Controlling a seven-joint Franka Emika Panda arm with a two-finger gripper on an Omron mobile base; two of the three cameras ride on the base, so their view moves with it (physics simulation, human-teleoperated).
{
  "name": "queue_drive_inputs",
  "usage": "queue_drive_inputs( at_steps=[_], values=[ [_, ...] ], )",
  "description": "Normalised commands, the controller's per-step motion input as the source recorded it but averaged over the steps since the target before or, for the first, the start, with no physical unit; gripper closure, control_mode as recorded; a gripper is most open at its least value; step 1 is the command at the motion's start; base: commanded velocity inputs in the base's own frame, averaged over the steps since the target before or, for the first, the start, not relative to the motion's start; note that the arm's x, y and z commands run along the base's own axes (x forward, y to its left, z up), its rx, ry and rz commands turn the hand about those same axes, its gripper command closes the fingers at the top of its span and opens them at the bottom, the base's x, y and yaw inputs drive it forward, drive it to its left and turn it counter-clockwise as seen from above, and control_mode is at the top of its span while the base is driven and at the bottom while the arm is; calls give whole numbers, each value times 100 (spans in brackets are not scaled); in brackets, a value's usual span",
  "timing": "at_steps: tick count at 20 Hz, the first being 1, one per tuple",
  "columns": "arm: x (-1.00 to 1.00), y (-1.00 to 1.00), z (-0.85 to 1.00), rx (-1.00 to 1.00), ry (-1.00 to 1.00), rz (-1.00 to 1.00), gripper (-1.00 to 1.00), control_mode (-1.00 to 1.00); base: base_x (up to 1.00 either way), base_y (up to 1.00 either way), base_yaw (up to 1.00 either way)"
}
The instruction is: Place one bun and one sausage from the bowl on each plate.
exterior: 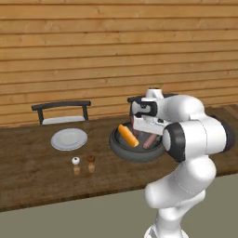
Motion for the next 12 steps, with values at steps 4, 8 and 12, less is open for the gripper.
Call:
queue_drive_inputs(
  at_steps=[4, 8, 12],
  values=[
    [-4, 0, -29, 0, 1, 0, -100, -100, 0, 0, 0],
    [-2, 0, -11, 0, 0, 0, -100, -100, 0, 0, 0],
    [-9, 0, -13, 0, -1, 0, 100, -100, 0, 0, 0]
  ],
)
